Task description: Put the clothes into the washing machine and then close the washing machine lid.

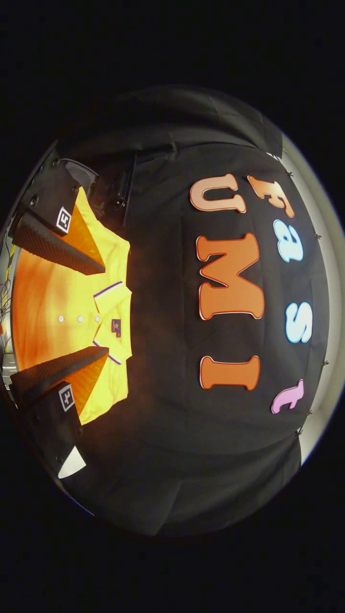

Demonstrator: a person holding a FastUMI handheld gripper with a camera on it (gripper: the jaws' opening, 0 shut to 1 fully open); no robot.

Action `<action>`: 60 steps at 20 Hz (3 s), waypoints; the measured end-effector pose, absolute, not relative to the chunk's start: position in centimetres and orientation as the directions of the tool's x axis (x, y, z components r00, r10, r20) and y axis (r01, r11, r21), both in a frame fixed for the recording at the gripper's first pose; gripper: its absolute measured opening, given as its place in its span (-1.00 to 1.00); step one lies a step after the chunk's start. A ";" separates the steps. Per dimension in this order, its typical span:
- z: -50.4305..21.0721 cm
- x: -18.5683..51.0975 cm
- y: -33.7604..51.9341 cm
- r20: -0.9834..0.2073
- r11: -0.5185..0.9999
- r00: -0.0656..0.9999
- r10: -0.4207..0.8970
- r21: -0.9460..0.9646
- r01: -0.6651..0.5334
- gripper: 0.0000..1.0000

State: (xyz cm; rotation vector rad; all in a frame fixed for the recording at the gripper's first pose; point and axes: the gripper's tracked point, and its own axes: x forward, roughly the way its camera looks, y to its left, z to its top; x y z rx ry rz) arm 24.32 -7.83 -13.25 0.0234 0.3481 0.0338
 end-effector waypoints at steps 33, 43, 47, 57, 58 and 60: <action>-23.6 29.4 -8.2 -0.765 0.999 0.644 -0.018 0.016 0.047 0.20; -23.5 29.5 -7.5 -0.740 0.998 0.672 0.011 0.054 0.044 -0.67; -23.0 29.5 -7.6 -0.675 0.993 0.735 0.062 0.114 0.021 -0.82; -17.2 28.7 -7.0 -0.476 0.941 0.848 0.233 0.331 -0.073 -0.82; -16.3 28.6 -6.8 -0.455 0.931 0.855 0.247 0.356 -0.080 -0.82; -14.6 28.5 -6.1 -0.418 0.915 0.868 0.268 0.391 -0.094 -0.83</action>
